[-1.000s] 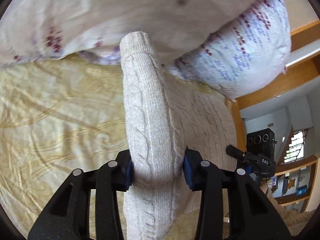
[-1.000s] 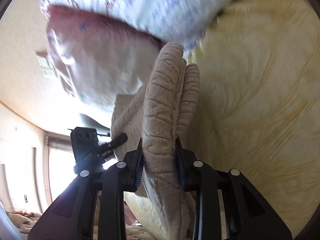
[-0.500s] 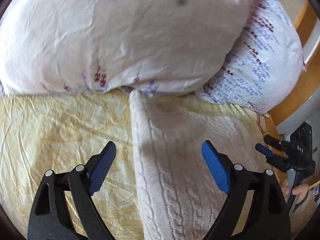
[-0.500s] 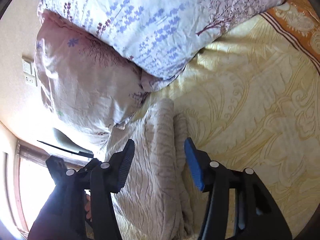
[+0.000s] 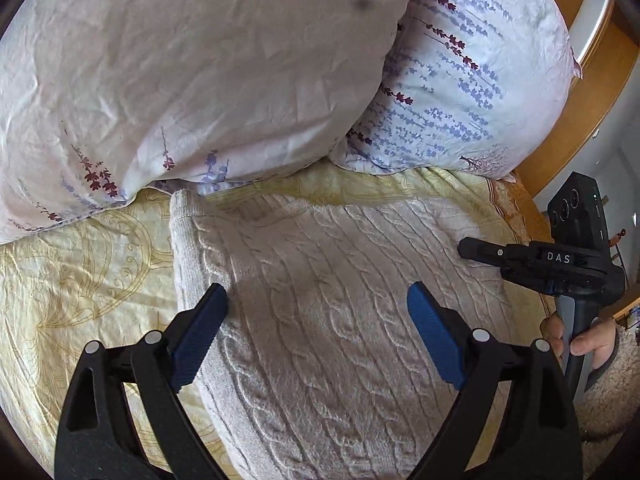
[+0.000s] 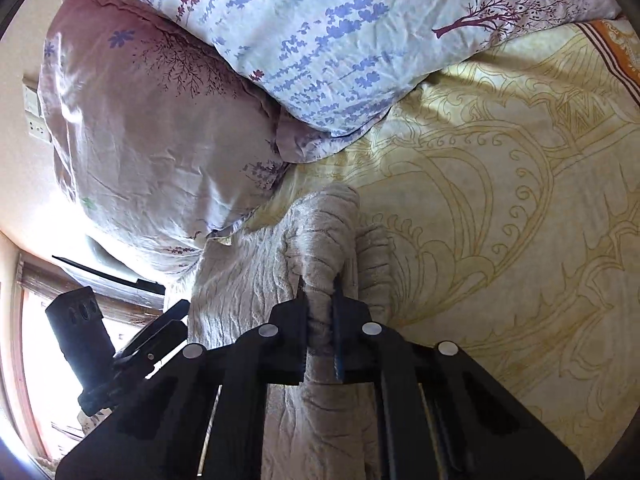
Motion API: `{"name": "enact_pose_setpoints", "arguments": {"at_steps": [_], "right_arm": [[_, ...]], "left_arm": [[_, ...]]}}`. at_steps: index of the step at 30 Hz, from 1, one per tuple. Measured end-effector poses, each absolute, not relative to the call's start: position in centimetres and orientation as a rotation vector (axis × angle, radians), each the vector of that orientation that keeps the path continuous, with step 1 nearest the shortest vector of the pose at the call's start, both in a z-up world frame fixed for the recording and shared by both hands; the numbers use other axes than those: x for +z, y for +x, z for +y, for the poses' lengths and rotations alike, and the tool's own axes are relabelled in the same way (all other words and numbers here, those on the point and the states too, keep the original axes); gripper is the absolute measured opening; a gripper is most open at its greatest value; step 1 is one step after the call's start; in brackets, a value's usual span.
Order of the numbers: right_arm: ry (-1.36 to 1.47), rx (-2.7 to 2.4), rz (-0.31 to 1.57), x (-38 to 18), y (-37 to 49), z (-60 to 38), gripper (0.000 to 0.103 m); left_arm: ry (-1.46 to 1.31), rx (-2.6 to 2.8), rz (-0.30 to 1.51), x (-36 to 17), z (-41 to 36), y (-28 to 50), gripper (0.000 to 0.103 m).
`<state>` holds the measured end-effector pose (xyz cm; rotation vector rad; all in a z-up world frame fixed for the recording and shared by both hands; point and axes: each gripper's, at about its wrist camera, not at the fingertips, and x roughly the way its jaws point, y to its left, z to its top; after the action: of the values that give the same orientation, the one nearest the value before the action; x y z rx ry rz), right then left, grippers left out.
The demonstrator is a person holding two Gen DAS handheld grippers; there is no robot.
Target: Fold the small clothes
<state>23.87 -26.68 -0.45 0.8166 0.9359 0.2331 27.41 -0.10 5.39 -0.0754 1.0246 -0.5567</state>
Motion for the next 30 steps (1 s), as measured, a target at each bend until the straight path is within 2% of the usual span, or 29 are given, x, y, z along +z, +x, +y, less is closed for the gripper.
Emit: {"name": "enact_pose_setpoints", "arguments": {"at_steps": [4,9,12,14,15,16,17,19,20,22,23,24,25,30], "right_arm": [[0.802,0.228,0.879,1.1,22.1,-26.8,0.009],[0.766,0.094,1.006,-2.3,22.0,-27.1,0.009],[0.737,0.105,1.004,-1.6,22.5,-26.8,0.011],[0.731,0.134,0.977,-0.3,21.8,-27.0,0.019],[0.734,0.141,0.964,0.3,21.3,-27.4,0.035],[0.749,0.144,0.950,0.7,20.7,-27.7,0.062],[0.772,0.148,0.927,1.1,19.7,-28.1,0.071],[0.790,0.166,0.933,1.1,18.4,-28.2,0.070],[0.783,0.168,0.943,0.9,17.9,-28.0,0.065],[0.760,0.177,0.974,0.5,17.5,-27.3,0.050],[0.749,0.181,0.994,0.2,17.4,-26.9,0.047],[0.734,0.186,1.014,-0.2,17.4,-26.4,0.036],[0.703,0.185,1.029,-0.4,17.4,-25.9,0.018],[0.483,0.081,1.046,-0.4,19.0,-23.9,0.015]], "left_arm": [[-0.103,-0.653,1.014,6.0,-0.2,26.7,0.087],[0.000,-0.683,1.068,3.8,-1.9,26.2,0.087],[0.116,-0.650,1.036,3.6,-3.3,25.4,0.087],[0.093,-0.653,1.015,4.3,-2.8,24.9,0.087],[0.064,-0.647,1.005,4.6,-2.0,24.6,0.087],[0.038,-0.629,0.995,4.9,-1.1,24.3,0.088],[0.016,-0.610,0.990,5.1,-0.1,24.1,0.088],[-0.027,-0.570,1.000,5.0,1.8,23.4,0.088],[-0.053,-0.558,1.014,4.8,2.7,23.1,0.088],[-0.075,-0.531,1.047,4.1,3.7,22.5,0.088],[-0.071,-0.513,1.063,3.7,3.9,22.3,0.088],[-0.067,-0.499,1.075,3.2,4.2,22.1,0.088],[-0.063,-0.483,1.091,2.8,4.2,22.0,0.088],[-0.086,-0.447,1.157,0.6,4.3,22.3,0.089]]}}
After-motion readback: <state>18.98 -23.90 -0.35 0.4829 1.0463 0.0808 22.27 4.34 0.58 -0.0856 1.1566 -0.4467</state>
